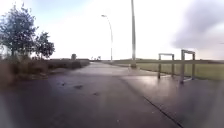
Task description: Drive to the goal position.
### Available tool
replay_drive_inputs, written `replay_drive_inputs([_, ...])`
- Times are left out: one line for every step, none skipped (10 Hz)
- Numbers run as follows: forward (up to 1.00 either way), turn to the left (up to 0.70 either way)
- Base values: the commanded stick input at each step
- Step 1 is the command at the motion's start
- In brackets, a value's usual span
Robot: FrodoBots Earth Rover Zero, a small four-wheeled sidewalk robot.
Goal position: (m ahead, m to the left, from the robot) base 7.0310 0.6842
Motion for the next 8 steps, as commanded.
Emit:
replay_drive_inputs([0.45,-0.03])
replay_drive_inputs([0.45,0.0])
replay_drive_inputs([0.45,0.0])
replay_drive_inputs([0.45,0.0])
replay_drive_inputs([0.45,0.0])
replay_drive_inputs([0.45,0.0])
replay_drive_inputs([0.45,0.0])
replay_drive_inputs([0.45,0.0])
